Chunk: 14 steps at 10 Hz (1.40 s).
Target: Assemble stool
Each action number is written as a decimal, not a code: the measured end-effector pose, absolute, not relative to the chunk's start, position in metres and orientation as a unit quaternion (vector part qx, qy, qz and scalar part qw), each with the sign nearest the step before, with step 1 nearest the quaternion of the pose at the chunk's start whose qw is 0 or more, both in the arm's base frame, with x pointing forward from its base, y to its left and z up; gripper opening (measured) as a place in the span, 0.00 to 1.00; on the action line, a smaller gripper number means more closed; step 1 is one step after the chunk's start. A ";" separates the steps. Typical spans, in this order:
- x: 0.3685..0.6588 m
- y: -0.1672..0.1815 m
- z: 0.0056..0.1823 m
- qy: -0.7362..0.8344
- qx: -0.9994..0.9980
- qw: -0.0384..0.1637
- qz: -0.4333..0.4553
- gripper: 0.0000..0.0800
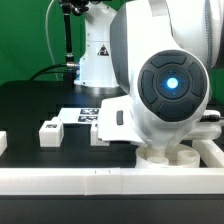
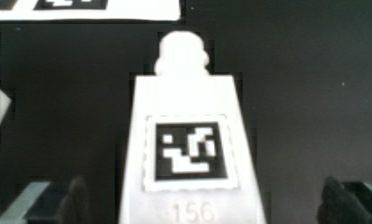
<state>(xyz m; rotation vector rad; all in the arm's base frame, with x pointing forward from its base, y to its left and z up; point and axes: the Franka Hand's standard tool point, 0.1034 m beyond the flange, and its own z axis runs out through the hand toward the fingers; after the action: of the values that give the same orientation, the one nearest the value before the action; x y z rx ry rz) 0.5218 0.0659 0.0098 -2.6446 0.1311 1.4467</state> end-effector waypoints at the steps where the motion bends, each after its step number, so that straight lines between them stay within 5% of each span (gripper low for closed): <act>1: 0.521 0.066 0.009 0.044 -0.875 0.062 0.479 0.79; 2: 0.521 0.066 0.009 0.044 -0.875 0.062 0.479 0.63; 3: 0.521 0.066 0.009 0.044 -0.875 0.062 0.479 0.63; 4: 0.521 0.066 0.009 0.044 -0.874 0.062 0.479 0.42; 7: 0.524 0.066 0.014 0.042 -0.875 0.063 0.478 0.42; 11: 0.536 0.060 0.064 0.039 -0.867 0.061 0.492 0.42; 14: 0.551 0.062 0.056 0.040 -0.888 0.065 0.453 0.42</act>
Offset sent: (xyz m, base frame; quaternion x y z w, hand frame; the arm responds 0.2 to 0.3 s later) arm -0.0017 -0.0001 -0.0033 -0.0030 -0.0008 0.0015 1.0000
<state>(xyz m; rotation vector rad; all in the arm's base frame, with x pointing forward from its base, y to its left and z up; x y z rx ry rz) 0.5506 0.0624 0.0561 -2.6805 0.1200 1.3676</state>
